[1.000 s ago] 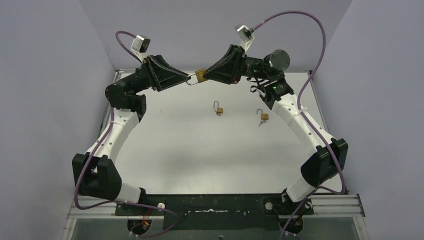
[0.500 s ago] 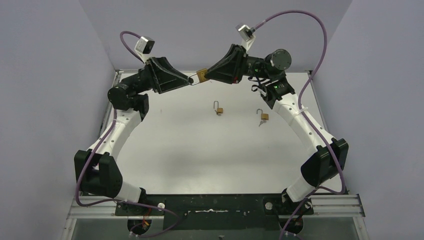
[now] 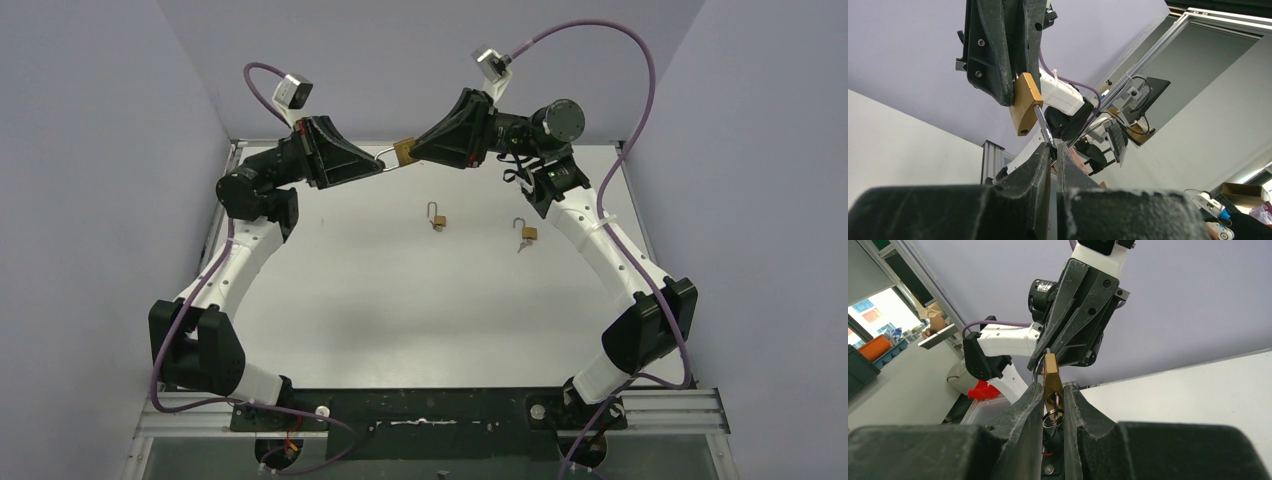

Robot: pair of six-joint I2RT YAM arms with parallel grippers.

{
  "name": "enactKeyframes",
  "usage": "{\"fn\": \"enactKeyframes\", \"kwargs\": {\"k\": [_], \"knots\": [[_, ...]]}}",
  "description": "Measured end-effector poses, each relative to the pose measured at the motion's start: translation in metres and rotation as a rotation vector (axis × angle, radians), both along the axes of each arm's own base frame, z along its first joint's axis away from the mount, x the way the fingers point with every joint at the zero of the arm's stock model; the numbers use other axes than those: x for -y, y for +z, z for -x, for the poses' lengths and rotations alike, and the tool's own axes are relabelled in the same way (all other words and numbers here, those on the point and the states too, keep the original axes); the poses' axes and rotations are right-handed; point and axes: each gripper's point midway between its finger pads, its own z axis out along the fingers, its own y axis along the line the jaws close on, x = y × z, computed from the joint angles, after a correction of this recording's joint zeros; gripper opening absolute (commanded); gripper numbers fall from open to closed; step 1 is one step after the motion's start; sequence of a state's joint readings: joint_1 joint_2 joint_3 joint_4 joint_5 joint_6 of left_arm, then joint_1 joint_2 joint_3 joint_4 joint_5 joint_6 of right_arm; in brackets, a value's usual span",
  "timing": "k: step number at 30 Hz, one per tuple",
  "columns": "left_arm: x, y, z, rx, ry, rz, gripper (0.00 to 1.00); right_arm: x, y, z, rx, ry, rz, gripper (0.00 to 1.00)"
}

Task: Lock with the key
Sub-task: Lock the lock.

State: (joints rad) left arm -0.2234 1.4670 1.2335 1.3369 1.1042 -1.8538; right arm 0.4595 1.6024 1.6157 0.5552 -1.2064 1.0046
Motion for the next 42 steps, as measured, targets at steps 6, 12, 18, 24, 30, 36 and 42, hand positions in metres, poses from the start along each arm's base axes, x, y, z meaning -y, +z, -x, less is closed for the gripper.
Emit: {"fn": "enactKeyframes", "kwargs": {"k": [6, 12, 18, 24, 30, 36, 42], "knots": [[0.0, 0.0, 0.0, 0.005, 0.001, 0.0, 0.0, -0.001, 0.002, 0.004, 0.005, 0.014, 0.001, 0.0], [-0.001, 0.001, 0.003, 0.034, 0.008, 0.004, 0.0, -0.002, 0.009, 0.011, -0.024, 0.036, 0.015, 0.0], [-0.003, 0.001, 0.005, 0.071, 0.02, -0.007, 0.0, -0.004, 0.006, 0.013, -0.078, 0.047, 0.037, 0.0], [-0.004, -0.003, 0.005, 0.087, 0.021, -0.029, 0.0, -0.006, -0.001, 0.012, -0.131, 0.048, 0.066, 0.0], [-0.004, -0.004, 0.005, 0.096, 0.023, -0.031, 0.0, -0.005, 0.002, 0.014, -0.158, 0.051, 0.078, 0.0], [-0.004, -0.005, 0.005, 0.128, 0.033, -0.035, 0.0, -0.005, 0.003, 0.015, -0.215, 0.061, 0.087, 0.0], [-0.004, -0.007, 0.006, 0.164, 0.05, -0.043, 0.0, -0.006, 0.003, 0.016, -0.268, 0.081, 0.097, 0.0]]}}
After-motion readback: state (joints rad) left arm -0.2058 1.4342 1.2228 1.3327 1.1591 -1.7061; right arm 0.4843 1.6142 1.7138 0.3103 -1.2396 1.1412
